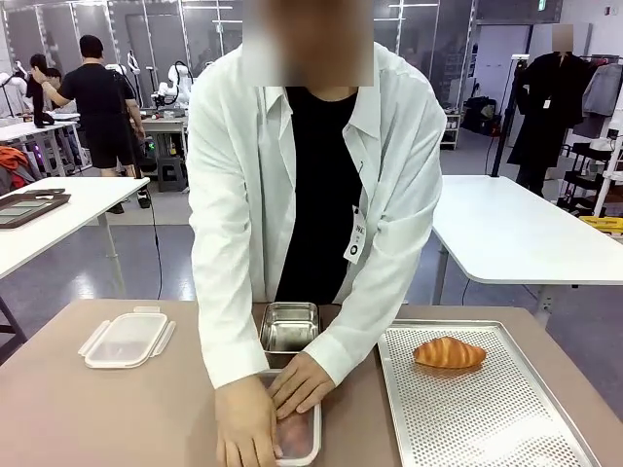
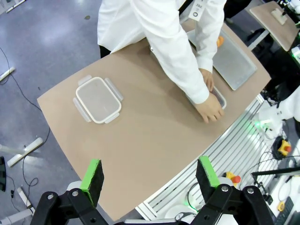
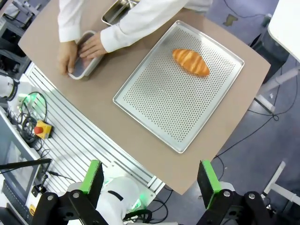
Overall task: Place the bread into the airtight container.
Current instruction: Pick up a Butter Roll and place it into an empty Airtight Container.
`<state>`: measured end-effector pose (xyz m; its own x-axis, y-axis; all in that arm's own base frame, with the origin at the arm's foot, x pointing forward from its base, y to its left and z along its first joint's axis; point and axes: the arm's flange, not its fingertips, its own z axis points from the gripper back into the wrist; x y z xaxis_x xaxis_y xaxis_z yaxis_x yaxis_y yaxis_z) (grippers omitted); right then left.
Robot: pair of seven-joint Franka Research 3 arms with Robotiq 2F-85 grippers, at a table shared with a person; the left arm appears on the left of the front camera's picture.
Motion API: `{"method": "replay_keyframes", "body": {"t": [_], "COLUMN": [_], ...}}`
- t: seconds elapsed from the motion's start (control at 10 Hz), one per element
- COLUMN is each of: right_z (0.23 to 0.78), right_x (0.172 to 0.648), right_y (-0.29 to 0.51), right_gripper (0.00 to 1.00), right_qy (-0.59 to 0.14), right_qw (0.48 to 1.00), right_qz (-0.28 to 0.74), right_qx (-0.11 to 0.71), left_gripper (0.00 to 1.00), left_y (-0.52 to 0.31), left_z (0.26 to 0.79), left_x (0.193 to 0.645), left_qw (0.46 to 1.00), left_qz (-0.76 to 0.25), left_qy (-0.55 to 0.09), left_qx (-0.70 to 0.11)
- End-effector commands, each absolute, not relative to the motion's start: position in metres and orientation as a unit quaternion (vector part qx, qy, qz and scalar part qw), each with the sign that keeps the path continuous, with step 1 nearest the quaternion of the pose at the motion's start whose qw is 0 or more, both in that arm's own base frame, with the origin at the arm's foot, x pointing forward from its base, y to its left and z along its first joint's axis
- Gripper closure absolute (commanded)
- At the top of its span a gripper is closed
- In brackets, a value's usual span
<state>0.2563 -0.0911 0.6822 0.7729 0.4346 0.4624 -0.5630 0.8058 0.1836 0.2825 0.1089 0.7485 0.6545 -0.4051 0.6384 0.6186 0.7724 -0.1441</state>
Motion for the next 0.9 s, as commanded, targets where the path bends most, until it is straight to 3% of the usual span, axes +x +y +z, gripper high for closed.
{"method": "replay_keyframes", "body": {"t": [0.0, 0.3, 0.8], "right_z": [0.684, 0.682, 0.681], "right_x": [0.257, 0.256, 0.285], "right_y": [-0.091, -0.091, -0.064], "right_gripper": [0.0, 0.0, 0.0], "right_qy": [-0.202, -0.203, -0.17], "right_qw": [0.926, 0.928, 0.911], "right_qz": [0.275, 0.269, 0.37], "right_qx": [0.16, 0.158, 0.062], "left_gripper": [0.0, 0.0, 0.0], "left_y": [0.108, 0.108, 0.108], "left_z": [0.75, 0.75, 0.75], "left_x": [0.281, 0.281, 0.281], "left_qw": [0.888, 0.888, 0.888], "left_qz": [-0.297, -0.297, -0.297], "left_qy": [-0.304, -0.304, -0.304], "left_qx": [-0.178, -0.178, -0.178]}}
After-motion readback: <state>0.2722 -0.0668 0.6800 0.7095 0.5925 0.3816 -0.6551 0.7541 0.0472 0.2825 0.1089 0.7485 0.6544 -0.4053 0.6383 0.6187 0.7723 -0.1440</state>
